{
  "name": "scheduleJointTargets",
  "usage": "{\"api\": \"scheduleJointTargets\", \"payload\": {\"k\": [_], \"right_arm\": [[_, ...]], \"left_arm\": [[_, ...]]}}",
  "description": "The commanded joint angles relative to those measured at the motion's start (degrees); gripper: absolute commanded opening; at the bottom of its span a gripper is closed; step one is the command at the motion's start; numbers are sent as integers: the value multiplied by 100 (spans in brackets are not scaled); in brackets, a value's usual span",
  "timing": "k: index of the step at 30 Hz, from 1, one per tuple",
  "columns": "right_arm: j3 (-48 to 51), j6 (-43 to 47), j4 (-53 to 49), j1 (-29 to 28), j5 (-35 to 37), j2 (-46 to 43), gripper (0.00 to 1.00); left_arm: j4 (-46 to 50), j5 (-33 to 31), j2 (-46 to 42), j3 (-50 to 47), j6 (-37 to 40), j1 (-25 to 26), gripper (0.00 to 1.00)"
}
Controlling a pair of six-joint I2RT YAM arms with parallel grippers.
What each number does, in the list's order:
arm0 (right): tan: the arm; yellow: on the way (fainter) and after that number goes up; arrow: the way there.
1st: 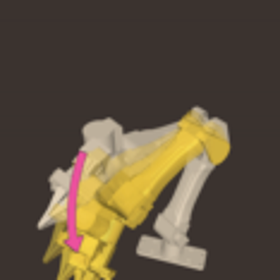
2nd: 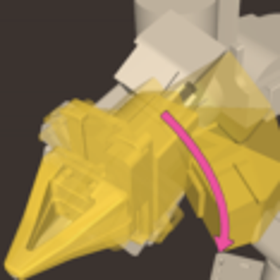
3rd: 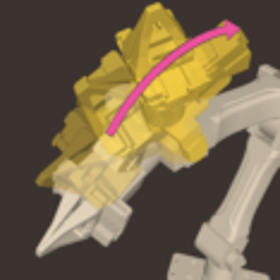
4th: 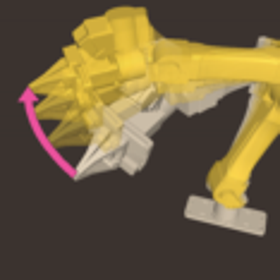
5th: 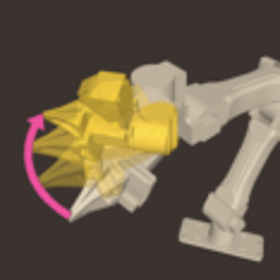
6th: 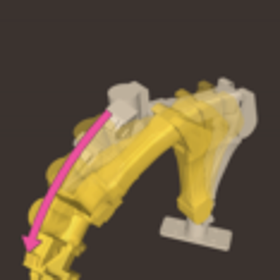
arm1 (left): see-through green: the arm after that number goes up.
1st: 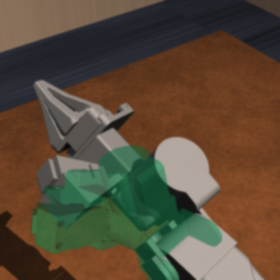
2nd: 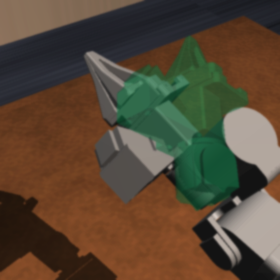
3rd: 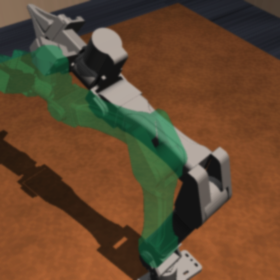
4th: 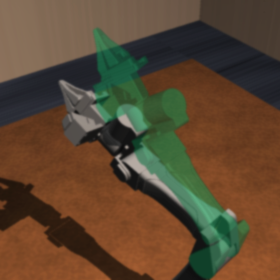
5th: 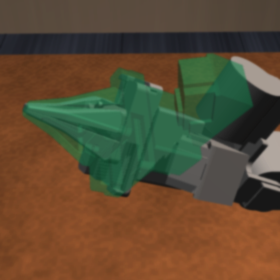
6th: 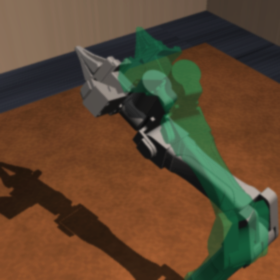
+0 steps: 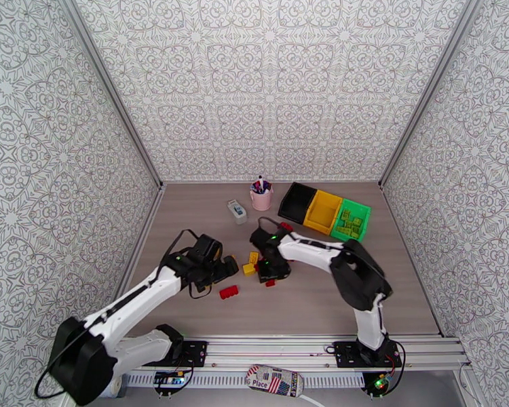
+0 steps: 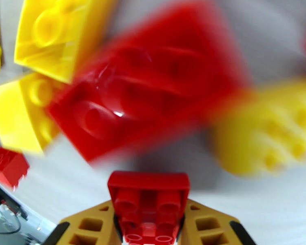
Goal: Sort the legos into containers by color
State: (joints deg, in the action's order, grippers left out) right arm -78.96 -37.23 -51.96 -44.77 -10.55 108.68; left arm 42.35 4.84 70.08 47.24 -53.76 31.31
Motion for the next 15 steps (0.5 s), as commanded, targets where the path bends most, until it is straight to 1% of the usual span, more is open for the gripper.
{"api": "scheduleJointTargets", "payload": {"k": [1, 4, 8, 11, 15], "right_arm": [[208, -195, 226, 544, -223, -707, 27], [315, -227, 163, 1182, -243, -1004, 24], [215, -236, 173, 2074, -246, -1191, 24], [-150, -214, 122, 2629, -242, -1028, 24], [-835, -213, -22, 3211, -211, -553, 24]], "left_arm": [[-744, 380, 657, 681, 248, 243, 96], [-989, 719, 1548, 1449, 476, 471, 96], [-1134, 1370, 2765, 2763, 852, 727, 96], [-1039, 1743, 3597, 3890, 1066, 794, 95], [-1067, 2275, 4490, 5027, 1020, 698, 95]]}}
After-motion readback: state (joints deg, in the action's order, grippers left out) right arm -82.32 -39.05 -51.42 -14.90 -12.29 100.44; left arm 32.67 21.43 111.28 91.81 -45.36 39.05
